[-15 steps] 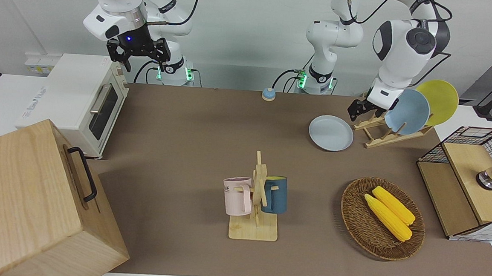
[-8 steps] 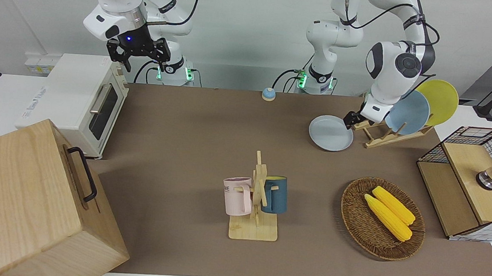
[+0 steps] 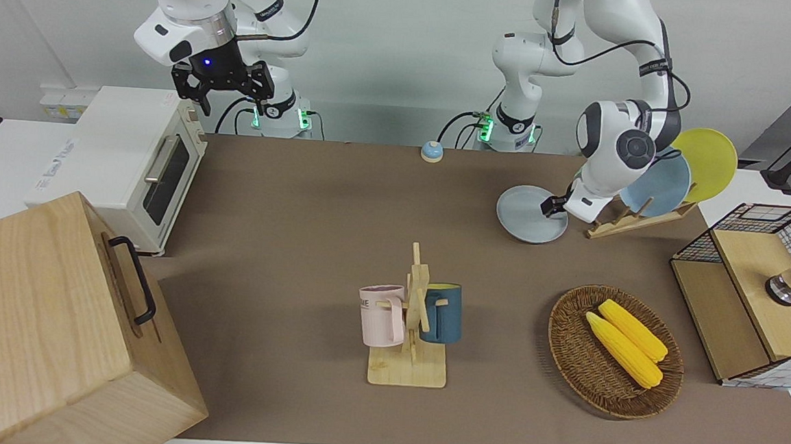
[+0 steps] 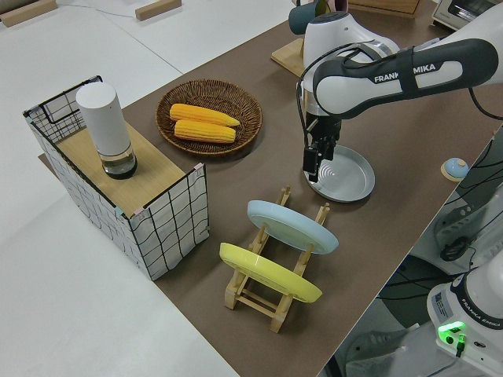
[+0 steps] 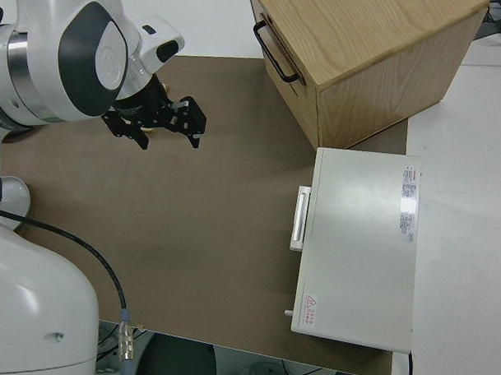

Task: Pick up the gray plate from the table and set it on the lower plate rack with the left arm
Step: 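Grasp the rim of the gray plate with the left gripper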

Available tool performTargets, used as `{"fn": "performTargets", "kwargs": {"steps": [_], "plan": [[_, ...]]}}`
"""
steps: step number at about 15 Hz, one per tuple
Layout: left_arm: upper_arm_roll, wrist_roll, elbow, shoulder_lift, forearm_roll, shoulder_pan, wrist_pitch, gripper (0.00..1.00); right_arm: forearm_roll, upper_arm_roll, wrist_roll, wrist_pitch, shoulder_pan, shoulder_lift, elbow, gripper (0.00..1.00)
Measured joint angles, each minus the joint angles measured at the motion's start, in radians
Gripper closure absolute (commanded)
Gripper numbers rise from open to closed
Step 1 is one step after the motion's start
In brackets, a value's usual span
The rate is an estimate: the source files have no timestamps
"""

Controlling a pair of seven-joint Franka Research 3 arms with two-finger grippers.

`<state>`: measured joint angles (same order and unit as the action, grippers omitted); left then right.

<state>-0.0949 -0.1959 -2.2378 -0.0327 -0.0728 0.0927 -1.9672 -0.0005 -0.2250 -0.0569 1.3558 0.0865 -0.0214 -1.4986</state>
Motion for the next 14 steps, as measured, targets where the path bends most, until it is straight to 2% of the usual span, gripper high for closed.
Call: {"fn": "performTargets", "kwargs": {"steps": [5, 14], "plan": [[-0.001, 0.000, 0.000, -0.054, 0.000, 0.003, -0.003, 0.01, 0.000, 0.000, 0.000, 0.000, 0.000, 0.000, 0.000, 0.011], [-0.007, 0.000, 0.000, -0.081, 0.019, 0.003, -0.003, 0.02, 0.000, 0.000, 0.000, 0.000, 0.000, 0.000, 0.000, 0.011]]}}
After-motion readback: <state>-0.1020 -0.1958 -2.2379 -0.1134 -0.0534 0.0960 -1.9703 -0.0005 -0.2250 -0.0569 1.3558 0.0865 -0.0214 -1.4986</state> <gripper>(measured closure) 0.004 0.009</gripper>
